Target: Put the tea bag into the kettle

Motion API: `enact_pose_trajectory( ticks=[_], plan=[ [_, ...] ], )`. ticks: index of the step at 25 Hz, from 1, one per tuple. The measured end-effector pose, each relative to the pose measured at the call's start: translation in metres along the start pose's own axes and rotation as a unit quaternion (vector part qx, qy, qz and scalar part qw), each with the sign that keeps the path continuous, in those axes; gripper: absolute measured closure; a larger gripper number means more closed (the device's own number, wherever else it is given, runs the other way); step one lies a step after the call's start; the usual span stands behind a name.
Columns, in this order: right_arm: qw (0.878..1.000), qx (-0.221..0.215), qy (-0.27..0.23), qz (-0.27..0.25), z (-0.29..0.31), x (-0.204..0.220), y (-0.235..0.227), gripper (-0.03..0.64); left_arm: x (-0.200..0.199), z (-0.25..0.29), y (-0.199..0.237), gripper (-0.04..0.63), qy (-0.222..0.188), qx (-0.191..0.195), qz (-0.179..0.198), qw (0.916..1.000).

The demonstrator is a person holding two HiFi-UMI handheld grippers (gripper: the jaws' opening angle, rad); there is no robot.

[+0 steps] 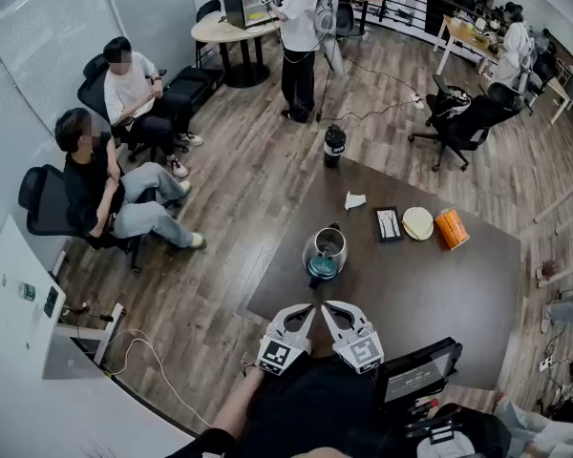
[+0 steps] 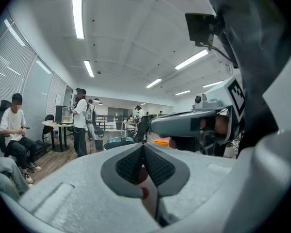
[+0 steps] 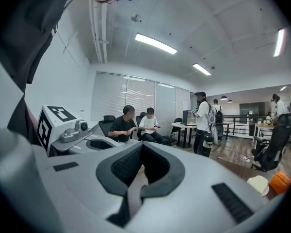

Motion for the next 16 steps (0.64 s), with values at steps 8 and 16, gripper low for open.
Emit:
enact_pose_trajectory(
  ticks=[8, 16],
  plan=[
    [1.0, -0.012, 0.001, -0.005, 0.008, 0.0, 0.009, 0.612, 0.003, -0.005, 0.001, 0.595, 0.001, -0.008, -0.003, 1.0],
    [1.0, -0.01, -0.002, -0.002, 0.007, 0.0, 0.014, 0.612, 0.008, -0.009, -0.001, 0.595, 0.005, -0.006, -0.005, 1.0]
  ],
)
Point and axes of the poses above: the fingertips, and each gripper's own axes: z forward along the fingers, y to its left, x out of its underside, the point moved 2 cm from there along -z, backward along the fingers, and after that the axes turned 13 degrees about y, right-handed, at the moved point
